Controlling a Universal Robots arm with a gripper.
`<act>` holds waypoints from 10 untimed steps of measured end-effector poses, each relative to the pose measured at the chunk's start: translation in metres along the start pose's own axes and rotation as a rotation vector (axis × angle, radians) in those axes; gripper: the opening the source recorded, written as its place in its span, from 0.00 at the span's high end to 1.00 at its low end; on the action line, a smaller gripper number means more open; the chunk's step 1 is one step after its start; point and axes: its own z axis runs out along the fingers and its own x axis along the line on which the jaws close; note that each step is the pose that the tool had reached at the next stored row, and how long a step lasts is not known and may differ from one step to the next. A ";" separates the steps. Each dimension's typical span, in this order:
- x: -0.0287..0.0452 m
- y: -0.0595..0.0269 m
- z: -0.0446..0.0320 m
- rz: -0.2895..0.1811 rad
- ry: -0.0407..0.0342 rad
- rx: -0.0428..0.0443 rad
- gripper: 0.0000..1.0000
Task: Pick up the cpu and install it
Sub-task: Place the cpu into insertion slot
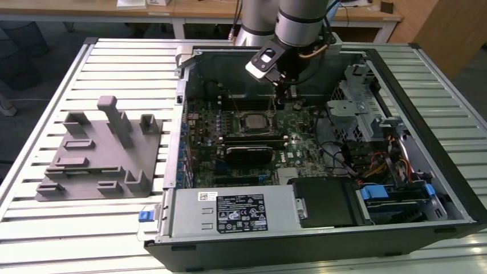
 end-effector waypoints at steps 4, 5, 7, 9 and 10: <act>0.0012 -0.0130 0.0005 0.000 -0.0001 0.0000 0.89; 0.0015 -0.0154 0.0008 0.000 0.0000 0.0000 0.89; 0.0019 -0.0206 0.0024 0.000 0.0000 0.0000 0.89; 0.0025 -0.0266 0.0049 0.000 0.0000 0.0000 0.89; 0.0027 -0.0294 0.0063 0.000 0.0000 0.0000 0.89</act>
